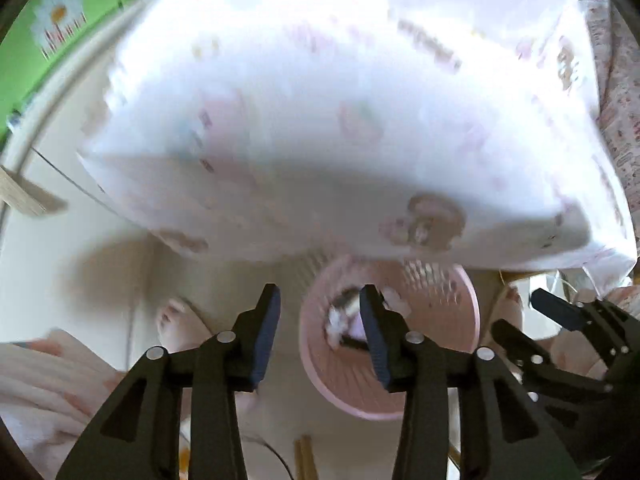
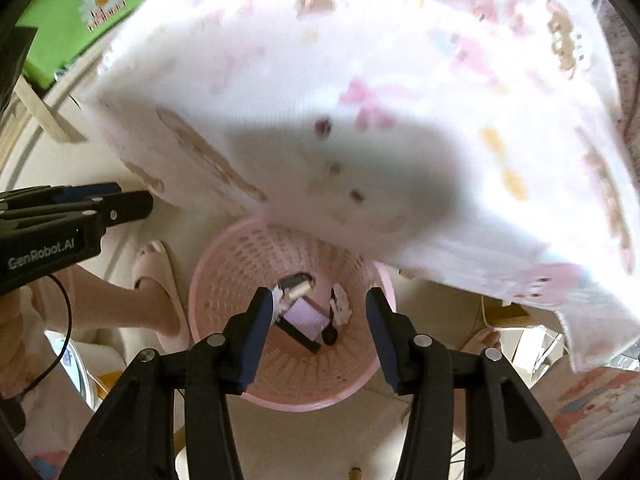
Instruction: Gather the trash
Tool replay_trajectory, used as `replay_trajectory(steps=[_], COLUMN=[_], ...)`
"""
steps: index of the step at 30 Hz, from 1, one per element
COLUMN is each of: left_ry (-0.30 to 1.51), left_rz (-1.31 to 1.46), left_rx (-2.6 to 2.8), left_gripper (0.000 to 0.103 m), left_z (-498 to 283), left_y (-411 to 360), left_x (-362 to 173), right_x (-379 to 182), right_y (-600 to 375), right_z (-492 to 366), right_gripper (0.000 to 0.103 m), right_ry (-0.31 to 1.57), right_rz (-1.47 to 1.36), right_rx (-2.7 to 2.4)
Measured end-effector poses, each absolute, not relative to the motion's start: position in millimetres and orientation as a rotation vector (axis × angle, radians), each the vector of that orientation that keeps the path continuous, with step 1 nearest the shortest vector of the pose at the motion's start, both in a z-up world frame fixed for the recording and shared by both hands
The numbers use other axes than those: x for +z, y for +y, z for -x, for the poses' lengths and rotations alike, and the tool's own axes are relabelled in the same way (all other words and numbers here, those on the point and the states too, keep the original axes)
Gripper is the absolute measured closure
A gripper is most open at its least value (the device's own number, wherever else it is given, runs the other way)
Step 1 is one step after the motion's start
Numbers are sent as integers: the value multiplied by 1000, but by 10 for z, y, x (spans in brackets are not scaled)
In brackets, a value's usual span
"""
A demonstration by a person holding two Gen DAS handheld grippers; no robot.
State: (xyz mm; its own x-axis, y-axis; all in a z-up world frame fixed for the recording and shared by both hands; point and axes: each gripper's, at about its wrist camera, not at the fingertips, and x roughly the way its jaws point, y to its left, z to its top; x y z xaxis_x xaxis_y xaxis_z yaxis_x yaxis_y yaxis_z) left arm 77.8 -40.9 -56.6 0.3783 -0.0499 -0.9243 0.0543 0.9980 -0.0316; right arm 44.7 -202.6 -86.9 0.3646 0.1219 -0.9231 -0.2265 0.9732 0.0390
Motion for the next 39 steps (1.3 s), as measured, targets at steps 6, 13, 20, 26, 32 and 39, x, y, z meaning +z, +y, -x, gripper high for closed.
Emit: replay_trajectory(steps=[6, 13, 20, 26, 32, 39], left_ry=[927, 762, 619, 546, 565, 567], left_rz=[-49, -21, 10, -24, -28, -13], left_rx=[-44, -31, -26, -15, -19, -22], left_gripper=[32, 16, 6, 1, 1, 1], left_z=[-554, -430, -279, -202, -231, -240], left_y=[-385, -283, -257, -308, -327, -328], left_x=[-78, 234, 447, 526, 492, 477], right_x=[-531, -55, 158, 283, 353, 387], right_y=[-2212, -2304, -2325, -2374, -2409, -2415], right_z=[-288, -126, -51, 28, 62, 97], right_gripper=[51, 36, 18, 17, 13, 12], right_ry=[1071, 838, 735, 663, 627, 597], right_rz=[3, 63, 37, 39, 28, 29], right_rx=[193, 128, 122, 102, 102, 103])
